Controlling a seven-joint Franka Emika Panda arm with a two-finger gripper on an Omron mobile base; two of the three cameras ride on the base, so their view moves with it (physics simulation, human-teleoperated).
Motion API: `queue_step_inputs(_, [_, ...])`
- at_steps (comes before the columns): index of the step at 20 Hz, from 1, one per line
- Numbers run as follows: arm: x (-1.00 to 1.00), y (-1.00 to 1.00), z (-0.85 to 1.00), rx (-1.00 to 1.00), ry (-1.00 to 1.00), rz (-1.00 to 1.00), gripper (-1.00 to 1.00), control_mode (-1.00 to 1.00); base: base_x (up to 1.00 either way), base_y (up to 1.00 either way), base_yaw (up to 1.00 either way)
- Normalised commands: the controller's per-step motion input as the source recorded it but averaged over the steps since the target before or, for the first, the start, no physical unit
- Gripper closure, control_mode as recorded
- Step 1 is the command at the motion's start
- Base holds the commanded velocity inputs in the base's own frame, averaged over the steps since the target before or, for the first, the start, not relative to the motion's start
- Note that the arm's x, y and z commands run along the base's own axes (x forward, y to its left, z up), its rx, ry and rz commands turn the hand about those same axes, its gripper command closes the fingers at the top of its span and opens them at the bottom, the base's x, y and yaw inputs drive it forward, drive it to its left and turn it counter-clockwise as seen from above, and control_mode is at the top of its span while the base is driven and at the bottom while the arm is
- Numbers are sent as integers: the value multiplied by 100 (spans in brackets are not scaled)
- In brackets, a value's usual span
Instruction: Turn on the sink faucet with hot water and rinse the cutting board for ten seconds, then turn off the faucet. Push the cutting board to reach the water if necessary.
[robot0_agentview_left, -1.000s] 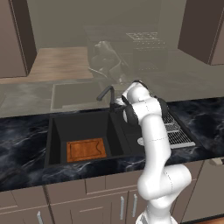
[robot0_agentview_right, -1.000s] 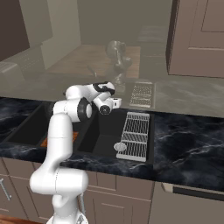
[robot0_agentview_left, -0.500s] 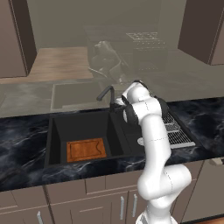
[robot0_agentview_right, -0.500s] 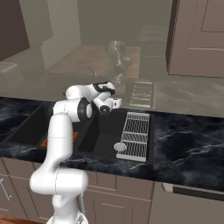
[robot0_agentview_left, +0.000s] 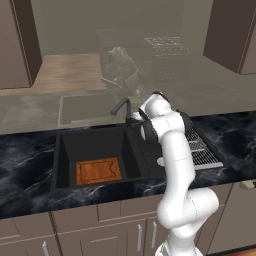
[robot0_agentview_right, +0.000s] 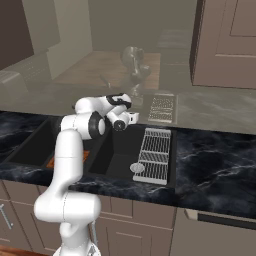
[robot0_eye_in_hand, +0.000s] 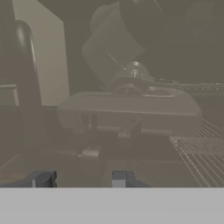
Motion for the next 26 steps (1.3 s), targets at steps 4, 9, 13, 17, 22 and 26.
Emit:
queue_step_inputs(4, [-10, -49, 0, 0, 0, 0, 100, -100, 0, 0, 0])
queue_step_inputs(9, [-9, -50, 0, 0, 0, 0, 100, -100, 0, 0, 0])
queue_step_inputs(13, [-8, -48, 0, 0, 0, 0, 100, -100, 0, 0, 0])
queue_step_inputs(17, [-9, -47, 0, 0, 0, 0, 100, -100, 0, 0, 0])
queue_step_inputs(22, [-10, -44, 0, 0, 0, 0, 100, -100, 0, 0, 0])
queue_step_inputs(26, [-9, -41, 0, 0, 0, 0, 100, -100, 0, 0, 0])
